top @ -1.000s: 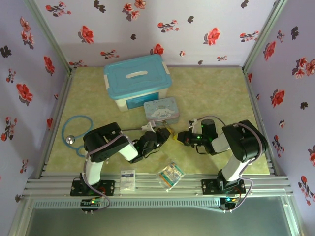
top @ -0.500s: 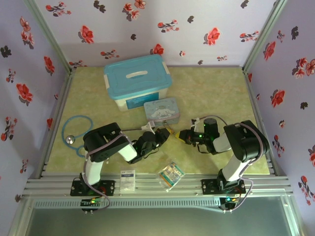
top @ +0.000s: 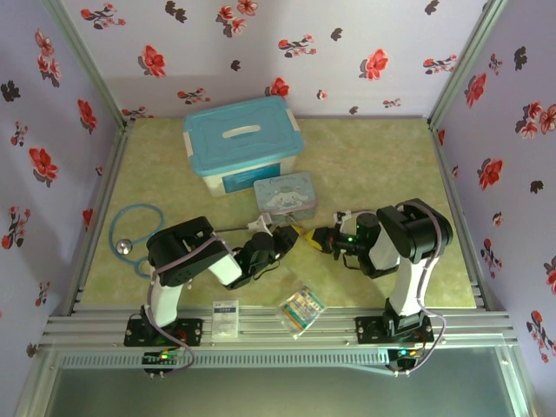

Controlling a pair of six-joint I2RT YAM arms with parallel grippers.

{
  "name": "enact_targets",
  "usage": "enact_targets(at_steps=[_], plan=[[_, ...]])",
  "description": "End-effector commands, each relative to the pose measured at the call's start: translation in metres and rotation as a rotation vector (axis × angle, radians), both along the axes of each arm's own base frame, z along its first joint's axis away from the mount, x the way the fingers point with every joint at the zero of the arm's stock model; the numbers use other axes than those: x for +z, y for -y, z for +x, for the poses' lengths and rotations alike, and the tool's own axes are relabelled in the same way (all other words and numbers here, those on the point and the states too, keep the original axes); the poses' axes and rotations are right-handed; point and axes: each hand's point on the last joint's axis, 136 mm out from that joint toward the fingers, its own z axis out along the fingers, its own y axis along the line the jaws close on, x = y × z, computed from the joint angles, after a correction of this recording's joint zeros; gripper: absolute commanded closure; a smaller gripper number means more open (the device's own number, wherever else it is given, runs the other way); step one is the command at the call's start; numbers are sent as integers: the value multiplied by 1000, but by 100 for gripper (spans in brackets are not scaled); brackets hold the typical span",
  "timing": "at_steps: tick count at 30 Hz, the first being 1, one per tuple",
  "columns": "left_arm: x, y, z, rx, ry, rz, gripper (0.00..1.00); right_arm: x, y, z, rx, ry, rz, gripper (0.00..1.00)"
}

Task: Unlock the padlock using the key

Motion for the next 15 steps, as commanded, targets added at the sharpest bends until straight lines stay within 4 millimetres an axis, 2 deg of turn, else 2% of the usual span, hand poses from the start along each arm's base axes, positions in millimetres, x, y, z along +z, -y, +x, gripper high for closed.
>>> enact_targets(at_steps=[1,3,9,15], plan=[[16,30,-25,-145,16,-66,100,15,-6,27,-111,89,-5,100],[17,31,-25,-148,19,-69,100,16,-10,28,-120,96,-20,100],[14,33,-25,-153,8,-61,100,9,-2,27,-176,159,-150,100],[11,34,-25,-155,0,-61,100,23,-10,23,-138,235,-265,100]])
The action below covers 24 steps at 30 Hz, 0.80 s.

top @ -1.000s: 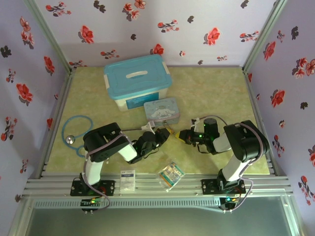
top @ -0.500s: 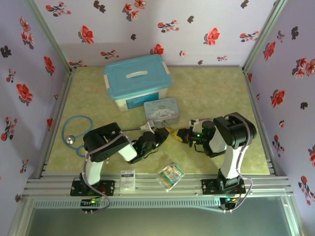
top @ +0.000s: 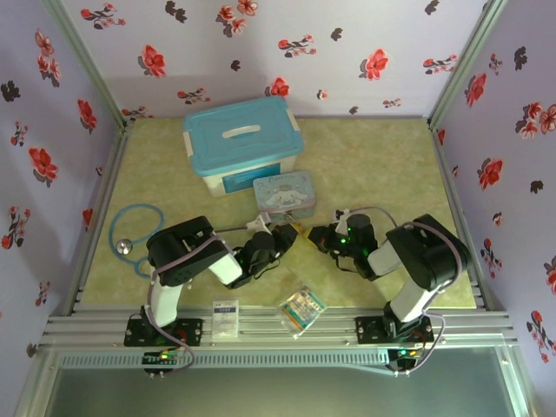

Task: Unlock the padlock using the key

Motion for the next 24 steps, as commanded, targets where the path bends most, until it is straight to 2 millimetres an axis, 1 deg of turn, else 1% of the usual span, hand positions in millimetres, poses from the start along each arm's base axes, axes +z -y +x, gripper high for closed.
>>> enact_targets(at_steps=[1,4,7,11,15,18,20,24], plan=[[10,36,-30,-186,-3,-65,99,21,-8,18,-2,120,-62,100],[11,36,-30,-185,-2,-64,93,25,-12,17,2,98,-21,100],[8,35,-28,-181,-5,-60,88,25,-17,14,6,82,19,100],[7,32,-26,-176,-5,-55,86,26,-20,10,7,72,35,100],[8,31,-23,-180,8,-39,81,29,-22,7,13,75,20,100],[10,32,-20,-180,11,-40,81,30,-22,5,12,73,-11,100],[8,32,-20,-180,9,-33,81,31,-22,3,19,80,-42,100],[6,31,-18,-180,13,-33,89,36,-22,0,19,85,-37,100]])
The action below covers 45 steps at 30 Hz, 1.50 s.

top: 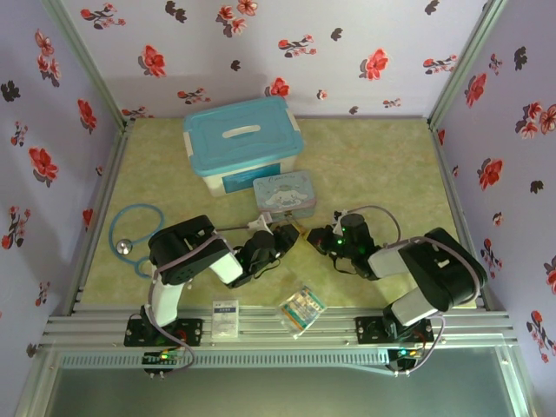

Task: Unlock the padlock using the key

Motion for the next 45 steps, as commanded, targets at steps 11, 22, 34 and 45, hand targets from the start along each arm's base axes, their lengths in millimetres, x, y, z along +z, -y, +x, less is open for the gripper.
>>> enact_targets(at_steps=[11,22,34,45], plan=[[27,30,-22,-165,44,-79,100,72,-33,23,-4,119,279,100],[24,19,-20,-121,40,-67,100,30,24,-7,45,53,-293,54],[13,5,-25,-107,25,-36,100,40,55,-17,257,282,-760,59],[18,6,-32,-125,14,-56,100,39,17,-23,482,519,-894,59]])
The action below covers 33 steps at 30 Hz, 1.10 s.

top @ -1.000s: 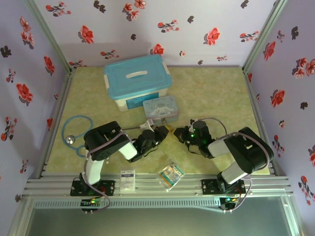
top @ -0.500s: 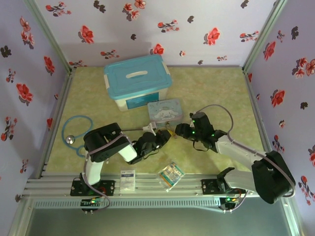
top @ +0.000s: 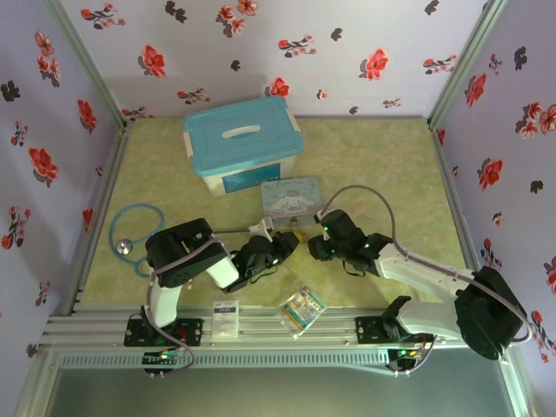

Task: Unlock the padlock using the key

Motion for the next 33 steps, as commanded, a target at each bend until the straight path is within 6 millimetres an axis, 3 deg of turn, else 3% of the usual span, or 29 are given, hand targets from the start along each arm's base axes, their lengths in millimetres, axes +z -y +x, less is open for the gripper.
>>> enact_targets(at_steps=[1,15,20,26,33], plan=[[17,6,-8,-35,21,-42,100,9,-15,9,93,94,-64,59],[23,9,-10,-40,18,-62,100,-21,-30,14,130,86,-151,68],[23,8,-11,-40,15,-67,100,-25,-38,13,117,84,-76,72],[25,10,-12,-45,6,-79,100,-27,-35,15,123,106,-149,74],[24,11,-12,-46,6,-75,100,-28,-42,17,116,123,-157,87]])
